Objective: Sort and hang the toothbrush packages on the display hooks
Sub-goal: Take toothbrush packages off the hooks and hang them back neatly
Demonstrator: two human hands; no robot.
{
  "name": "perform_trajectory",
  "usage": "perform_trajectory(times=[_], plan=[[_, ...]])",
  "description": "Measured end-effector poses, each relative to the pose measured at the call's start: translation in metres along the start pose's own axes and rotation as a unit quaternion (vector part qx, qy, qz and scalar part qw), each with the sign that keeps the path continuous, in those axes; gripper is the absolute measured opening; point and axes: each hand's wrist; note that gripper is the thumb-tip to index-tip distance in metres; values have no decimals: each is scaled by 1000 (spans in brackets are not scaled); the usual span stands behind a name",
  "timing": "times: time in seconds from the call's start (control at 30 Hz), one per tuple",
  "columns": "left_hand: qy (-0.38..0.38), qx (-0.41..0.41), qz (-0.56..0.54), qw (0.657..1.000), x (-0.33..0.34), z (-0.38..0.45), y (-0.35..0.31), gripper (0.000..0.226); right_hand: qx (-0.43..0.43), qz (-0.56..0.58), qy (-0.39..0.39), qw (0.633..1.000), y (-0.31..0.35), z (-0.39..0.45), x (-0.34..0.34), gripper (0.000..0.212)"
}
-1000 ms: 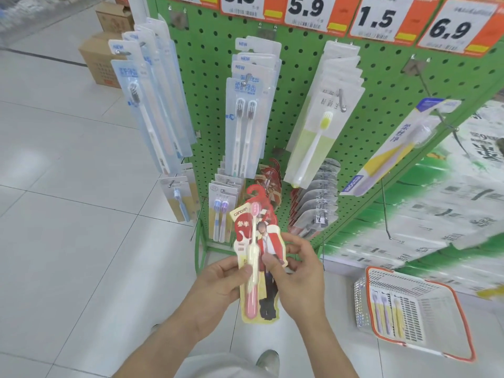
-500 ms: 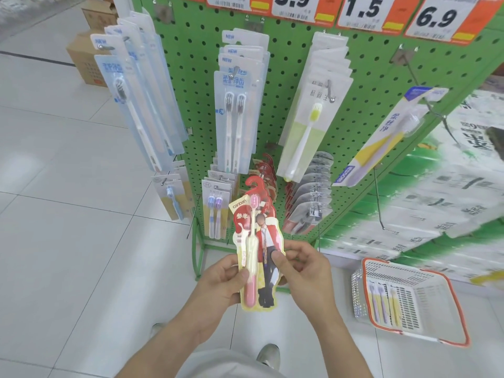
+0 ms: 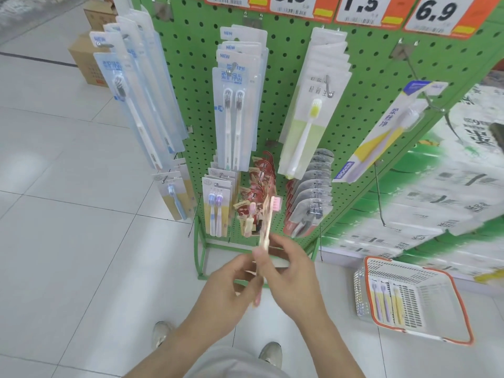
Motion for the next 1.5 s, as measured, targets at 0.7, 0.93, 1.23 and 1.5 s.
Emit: perform_trajectory(times=[0.7,0.93,1.23,1.5], plan=[[-26,-108,-91,990,-16,6,-8,20,99,-70,23,992,2,10,-42,29],[12,-126,-124,984,-15,7,-12,22,75,17,-44,996,9,23,-47,30],[-22,-150,-155,976,-25,4,-1,23,64,-88,48,993,9,19,-27,81],[-111,-153,-202,961,-28,5,2,22,109,-39,150,982,2,9,-23,73]])
Point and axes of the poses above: each hand's wrist, its own z-axis towards the middle knuckle, its own x-axis out of the palm, y = z × x, and after that the axes turned 12 degrees about x, right-handed
